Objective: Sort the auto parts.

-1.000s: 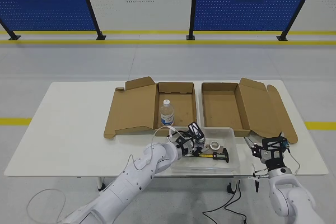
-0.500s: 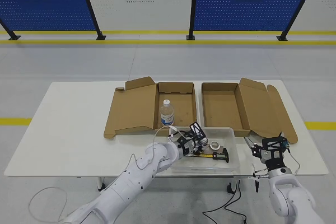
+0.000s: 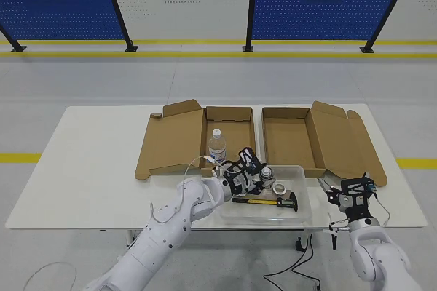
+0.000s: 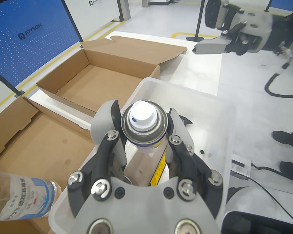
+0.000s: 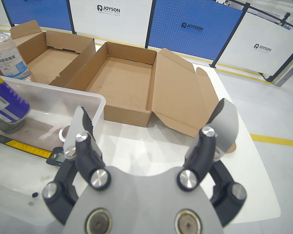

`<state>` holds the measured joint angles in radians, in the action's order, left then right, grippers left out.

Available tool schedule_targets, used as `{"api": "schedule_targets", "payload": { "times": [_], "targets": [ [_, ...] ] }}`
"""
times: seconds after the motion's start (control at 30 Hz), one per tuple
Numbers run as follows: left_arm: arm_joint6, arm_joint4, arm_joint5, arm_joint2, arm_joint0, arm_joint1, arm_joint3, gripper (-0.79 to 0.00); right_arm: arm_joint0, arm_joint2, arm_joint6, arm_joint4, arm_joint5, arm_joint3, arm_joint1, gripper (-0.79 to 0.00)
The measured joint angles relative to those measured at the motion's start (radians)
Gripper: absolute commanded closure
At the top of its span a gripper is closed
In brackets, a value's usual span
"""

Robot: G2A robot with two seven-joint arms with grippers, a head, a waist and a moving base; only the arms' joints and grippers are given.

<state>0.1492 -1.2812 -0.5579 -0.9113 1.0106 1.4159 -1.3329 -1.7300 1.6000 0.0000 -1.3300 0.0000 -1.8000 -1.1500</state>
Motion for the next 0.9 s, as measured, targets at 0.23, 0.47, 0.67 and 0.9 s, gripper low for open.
{"api": "schedule_targets", "payload": {
  "times": [0.23, 0.47, 0.67, 0.9],
  "targets": [
    [0.133, 0.038, -0.105, -0.145, 0.145, -0.054, -0.227, 0.000, 0.000, 0.000, 0.000, 0.000, 0.000, 0.000, 0.000, -0.785],
    [0.200, 0.073, -0.137, -0.207, 0.213, -0.078, -0.334, 0.000, 0.000, 0.000, 0.000, 0.000, 0.000, 0.000, 0.000, -0.785],
    [0.160, 0.061, -0.056, -0.173, 0.172, -0.070, -0.321, 0.000, 0.000, 0.000, 0.000, 0.000, 0.000, 0.000, 0.000, -0.785],
    [0.070, 0.026, 0.099, -0.063, 0.032, -0.033, -0.182, 0.000, 0.000, 0.000, 0.000, 0.000, 0.000, 0.000, 0.000, -0.785]
  ]
}}
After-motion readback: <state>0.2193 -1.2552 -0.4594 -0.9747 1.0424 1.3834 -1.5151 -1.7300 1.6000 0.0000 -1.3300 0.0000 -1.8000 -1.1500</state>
